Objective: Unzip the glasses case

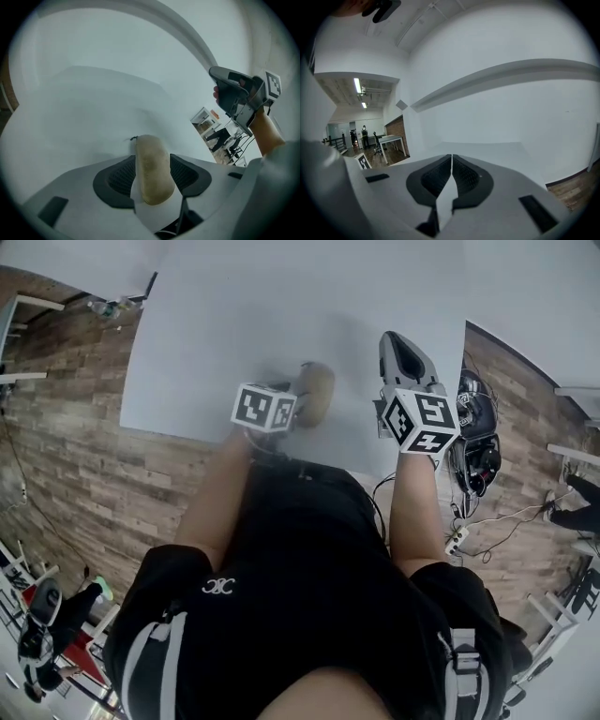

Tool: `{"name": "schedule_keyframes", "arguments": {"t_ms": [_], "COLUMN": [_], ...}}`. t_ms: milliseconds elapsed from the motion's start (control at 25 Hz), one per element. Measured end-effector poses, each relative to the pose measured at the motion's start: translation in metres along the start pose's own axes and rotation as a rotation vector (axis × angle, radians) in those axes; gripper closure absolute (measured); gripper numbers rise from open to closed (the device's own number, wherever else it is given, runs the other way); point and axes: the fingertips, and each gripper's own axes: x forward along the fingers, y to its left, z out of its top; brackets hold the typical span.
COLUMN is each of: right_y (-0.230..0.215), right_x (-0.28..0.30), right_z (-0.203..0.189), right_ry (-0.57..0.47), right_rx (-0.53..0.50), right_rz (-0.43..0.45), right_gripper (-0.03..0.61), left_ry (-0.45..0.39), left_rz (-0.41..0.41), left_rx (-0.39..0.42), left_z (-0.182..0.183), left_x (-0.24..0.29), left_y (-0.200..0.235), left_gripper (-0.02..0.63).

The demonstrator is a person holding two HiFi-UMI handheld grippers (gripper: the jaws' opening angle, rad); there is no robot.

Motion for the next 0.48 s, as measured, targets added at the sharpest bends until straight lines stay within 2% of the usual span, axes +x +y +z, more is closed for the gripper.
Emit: {"name": "schedule_keyframes", "arguments": {"t_ms": [200,320,480], "right_y": [-0.016,-0.021,-0.022], "right_x": [0.003,0.003,0.006], "right_z": [-0.003,-0.009,-0.016], "right_ry": [0.023,0.058,0.103], "right_rx": [0.019,-0.043,-0.148], "right_rz": [-0.062,-0.108,-0.149], "right_gripper": [0.563,0.563,0.563], "left_ry": [0.051,0.084,0.101], "left_rz": [-0.064,-0.096,-0.162], "left_rx": [0.019,0.044,0.067], "left_z": [0.005,0.004,0.006], "left_x": [0.026,0.039,0.056], "left_y": [0.004,0.004,-0.007], "left_gripper": [0.407,0.407,0.371]}}
